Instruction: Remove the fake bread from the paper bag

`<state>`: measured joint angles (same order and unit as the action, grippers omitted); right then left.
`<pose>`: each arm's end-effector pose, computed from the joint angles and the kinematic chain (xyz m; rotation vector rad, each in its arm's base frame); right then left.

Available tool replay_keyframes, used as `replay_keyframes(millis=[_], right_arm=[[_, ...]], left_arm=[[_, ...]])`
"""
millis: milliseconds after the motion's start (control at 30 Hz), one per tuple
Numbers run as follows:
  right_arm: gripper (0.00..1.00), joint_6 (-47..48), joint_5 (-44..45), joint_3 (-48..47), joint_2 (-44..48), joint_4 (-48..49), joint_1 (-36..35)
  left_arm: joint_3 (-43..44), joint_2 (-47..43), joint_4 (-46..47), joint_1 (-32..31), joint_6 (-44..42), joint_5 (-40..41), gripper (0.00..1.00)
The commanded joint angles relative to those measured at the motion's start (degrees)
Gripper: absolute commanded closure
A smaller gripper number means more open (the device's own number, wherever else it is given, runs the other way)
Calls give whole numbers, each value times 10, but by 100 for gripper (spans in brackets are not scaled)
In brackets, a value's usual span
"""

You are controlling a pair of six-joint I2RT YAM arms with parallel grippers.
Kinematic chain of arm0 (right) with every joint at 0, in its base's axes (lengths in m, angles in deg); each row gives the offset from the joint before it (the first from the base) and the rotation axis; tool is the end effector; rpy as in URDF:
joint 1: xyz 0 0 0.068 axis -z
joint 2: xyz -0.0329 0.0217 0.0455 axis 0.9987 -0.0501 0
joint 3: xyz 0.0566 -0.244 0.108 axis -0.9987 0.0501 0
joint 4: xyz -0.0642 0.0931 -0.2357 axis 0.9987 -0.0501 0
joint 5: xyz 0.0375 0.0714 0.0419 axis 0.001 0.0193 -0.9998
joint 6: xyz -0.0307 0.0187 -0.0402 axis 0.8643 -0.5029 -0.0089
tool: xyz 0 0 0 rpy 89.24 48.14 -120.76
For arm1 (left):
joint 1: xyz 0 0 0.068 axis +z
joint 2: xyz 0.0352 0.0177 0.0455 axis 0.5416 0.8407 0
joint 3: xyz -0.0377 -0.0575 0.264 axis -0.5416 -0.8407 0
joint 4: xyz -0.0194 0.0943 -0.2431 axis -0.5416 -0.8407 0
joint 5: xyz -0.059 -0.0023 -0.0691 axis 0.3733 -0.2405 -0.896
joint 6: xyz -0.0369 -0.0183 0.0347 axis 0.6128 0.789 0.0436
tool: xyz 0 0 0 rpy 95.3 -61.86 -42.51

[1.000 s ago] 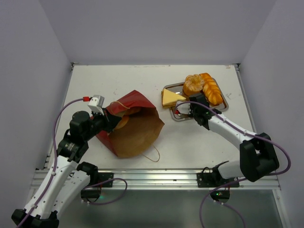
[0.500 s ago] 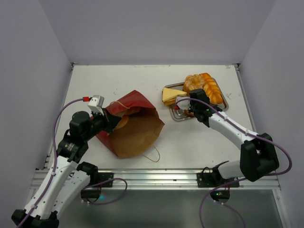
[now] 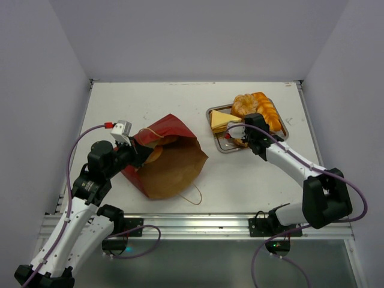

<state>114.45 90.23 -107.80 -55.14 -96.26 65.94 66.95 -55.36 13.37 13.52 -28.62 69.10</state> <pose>0.2769 0.0898 0.2300 -1.5635 1.8476 -0.9851 0.1357 -0.0573 0.3027 0.0806 1.9482 -0.7798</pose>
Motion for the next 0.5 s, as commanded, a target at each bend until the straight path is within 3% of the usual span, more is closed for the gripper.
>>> replay_keyframes(millis=[0, 200, 467], right_arm=[[69, -2, 8, 8, 6, 29, 5], [59, -42, -35, -4, 33, -26, 4], [58, -110, -95, -45, 85, -114, 5]], left_arm=[[7, -2, 4, -2, -12, -10, 100], [7, -1, 6, -2, -11, -12, 100], [12, 4, 5, -2, -11, -13, 100]])
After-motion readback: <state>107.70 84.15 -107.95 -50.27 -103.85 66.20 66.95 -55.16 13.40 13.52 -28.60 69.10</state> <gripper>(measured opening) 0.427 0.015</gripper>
